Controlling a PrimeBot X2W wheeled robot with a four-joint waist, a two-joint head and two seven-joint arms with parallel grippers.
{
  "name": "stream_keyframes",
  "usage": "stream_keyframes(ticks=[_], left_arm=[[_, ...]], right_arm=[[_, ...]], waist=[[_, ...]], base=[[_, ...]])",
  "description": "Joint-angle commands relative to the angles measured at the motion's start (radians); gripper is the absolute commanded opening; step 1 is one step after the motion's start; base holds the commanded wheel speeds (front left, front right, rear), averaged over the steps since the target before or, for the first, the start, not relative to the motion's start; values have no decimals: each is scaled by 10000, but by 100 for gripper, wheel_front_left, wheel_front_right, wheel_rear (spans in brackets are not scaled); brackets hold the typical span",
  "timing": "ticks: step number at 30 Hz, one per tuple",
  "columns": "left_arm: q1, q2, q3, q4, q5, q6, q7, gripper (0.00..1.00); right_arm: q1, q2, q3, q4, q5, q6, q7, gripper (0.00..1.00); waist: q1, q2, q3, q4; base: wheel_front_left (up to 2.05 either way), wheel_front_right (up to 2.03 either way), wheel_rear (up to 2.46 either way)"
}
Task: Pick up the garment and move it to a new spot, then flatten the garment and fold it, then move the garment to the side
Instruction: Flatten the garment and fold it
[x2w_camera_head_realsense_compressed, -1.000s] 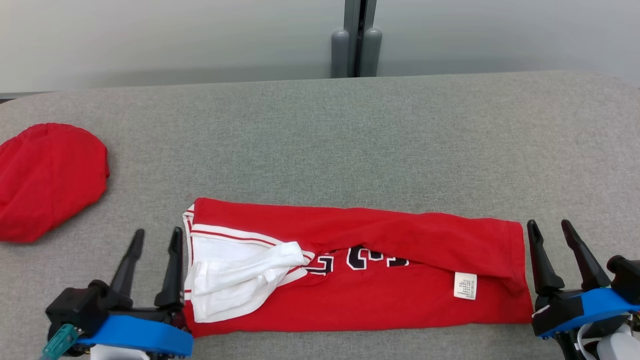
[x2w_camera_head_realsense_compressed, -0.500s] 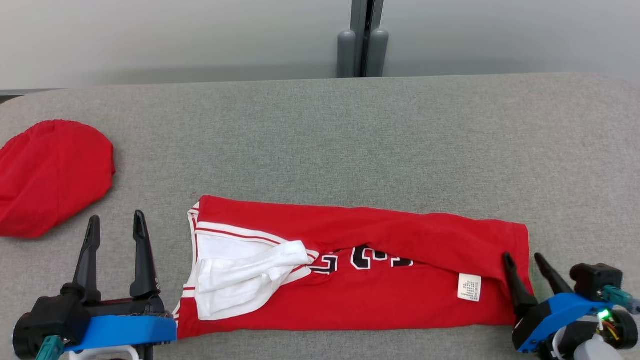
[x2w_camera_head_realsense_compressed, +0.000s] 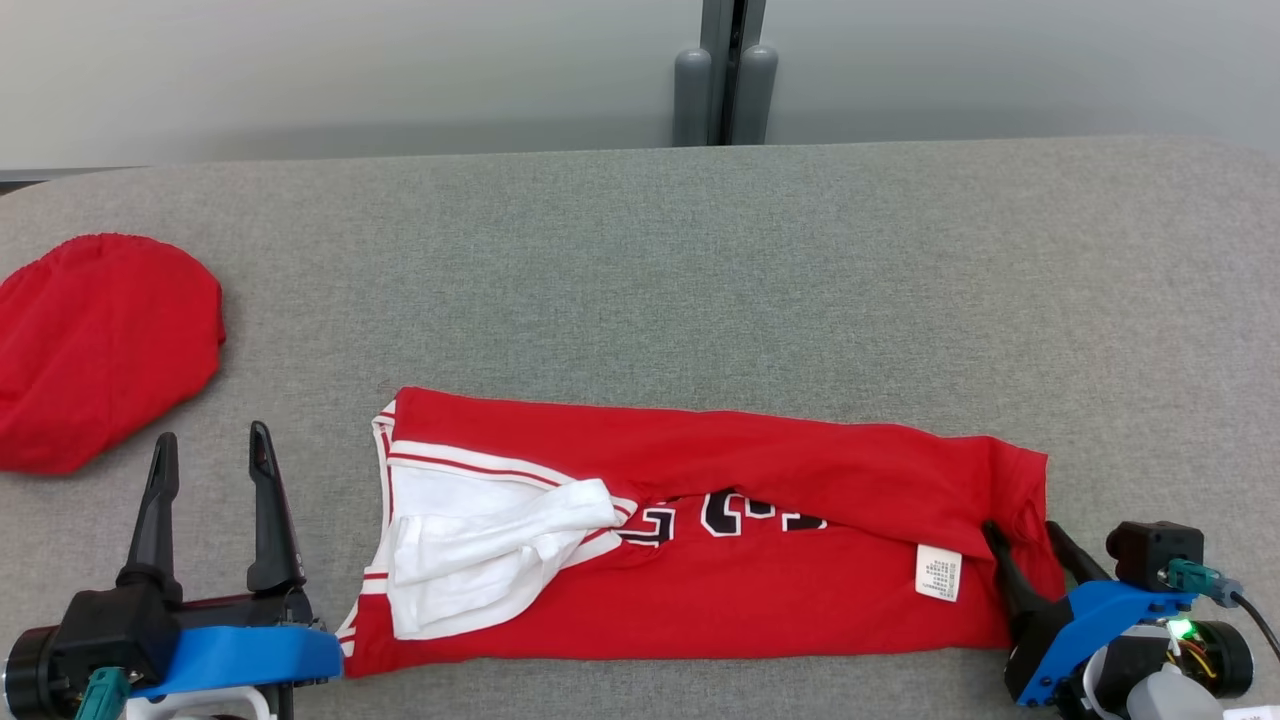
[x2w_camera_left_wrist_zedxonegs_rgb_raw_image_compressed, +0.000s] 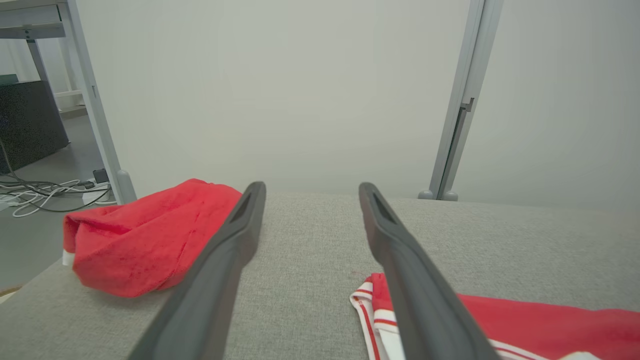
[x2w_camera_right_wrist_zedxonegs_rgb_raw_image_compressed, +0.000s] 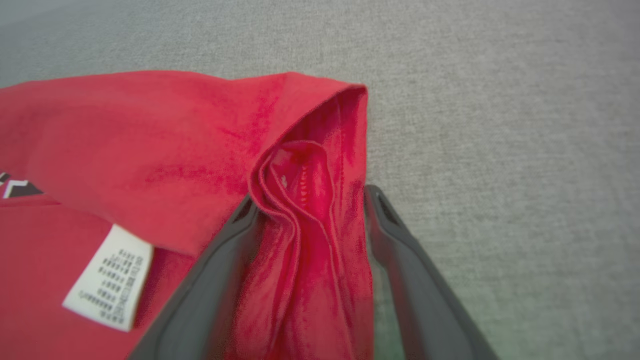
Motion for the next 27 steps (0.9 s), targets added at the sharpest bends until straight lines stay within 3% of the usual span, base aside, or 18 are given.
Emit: stream_keyframes(ticks=[1, 2, 8, 19, 27], left_arm=[[-165, -21, 21, 21, 56, -13, -22, 100], [-169, -40, 42, 34, 100, -24, -22, 100], [-192, -103, 164, 198, 349, -95, -22, 100], [-122, -142, 250, 360, 661, -143, -22, 100], [-3, -166, 341, 452, 669, -163, -22, 100]], right_arm=[[362, 242, 255, 369, 55, 12, 353, 34], [364, 285, 311, 319, 143, 19, 319, 0], [-10, -172, 1, 40, 407, -5, -175, 0], [-378, -1510, -1471, -30, 411, -1, -287, 0], [-307, -1308, -1370, -694, 262, 4, -65, 0]], waist=[[0, 1, -2, -10], [0, 1, -5, -20], [0, 1, -56, -121], [0, 1, -179, -243], [0, 1, -317, -302]], base=[[0, 0, 0], [0, 0, 0], [0, 0, 0], [0, 0, 0], [0, 0, 0]])
